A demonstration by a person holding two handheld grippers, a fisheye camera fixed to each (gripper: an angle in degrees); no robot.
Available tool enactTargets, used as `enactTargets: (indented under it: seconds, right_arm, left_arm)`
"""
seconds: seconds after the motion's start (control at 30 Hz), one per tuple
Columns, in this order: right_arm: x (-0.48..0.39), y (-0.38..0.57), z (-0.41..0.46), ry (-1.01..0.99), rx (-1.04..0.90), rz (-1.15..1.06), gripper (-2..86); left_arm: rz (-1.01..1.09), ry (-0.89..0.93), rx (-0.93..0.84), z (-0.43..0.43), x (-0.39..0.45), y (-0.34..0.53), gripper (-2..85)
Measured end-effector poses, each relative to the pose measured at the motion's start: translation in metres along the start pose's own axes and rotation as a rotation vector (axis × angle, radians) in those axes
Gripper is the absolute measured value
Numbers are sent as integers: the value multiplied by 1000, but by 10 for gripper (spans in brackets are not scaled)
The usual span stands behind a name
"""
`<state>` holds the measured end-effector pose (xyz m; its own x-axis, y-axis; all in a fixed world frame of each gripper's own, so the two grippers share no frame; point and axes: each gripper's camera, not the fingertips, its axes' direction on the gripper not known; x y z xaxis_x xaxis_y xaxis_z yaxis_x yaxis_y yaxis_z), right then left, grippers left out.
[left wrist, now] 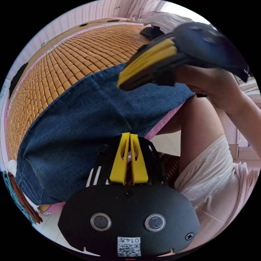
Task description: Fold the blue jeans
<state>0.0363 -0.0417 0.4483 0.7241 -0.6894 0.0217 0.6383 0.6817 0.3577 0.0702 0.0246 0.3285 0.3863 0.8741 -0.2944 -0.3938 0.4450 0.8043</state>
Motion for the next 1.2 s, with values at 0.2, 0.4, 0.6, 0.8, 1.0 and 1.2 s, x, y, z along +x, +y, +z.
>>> enactTargets:
  seconds: [0.2,0.4,0.6,0.8,1.0,1.2]
  right_arm:
    - [5,-63,39,89,-141,-3,-5]
    - [19,-87,56,112,-265,-137,-7]
    - [71,-99,65,-59,-409,-133,-9]
    - [109,-74,60,-56,-403,-90,-10]
    - [165,28,24,-115,-46,103,-9]
    - [290,300,-20,-323,386,783,-4]
  left_arm:
    - [34,43,-9,-1,1,12,-10]
    - [52,114,-24,-4,-4,21,-10]
    - [88,112,-10,-13,2,34,-10]
    - [185,-1,11,-24,24,49,-10]
    - [212,-8,97,-45,23,72,-10]
    - [163,115,145,-78,-2,101,-10]
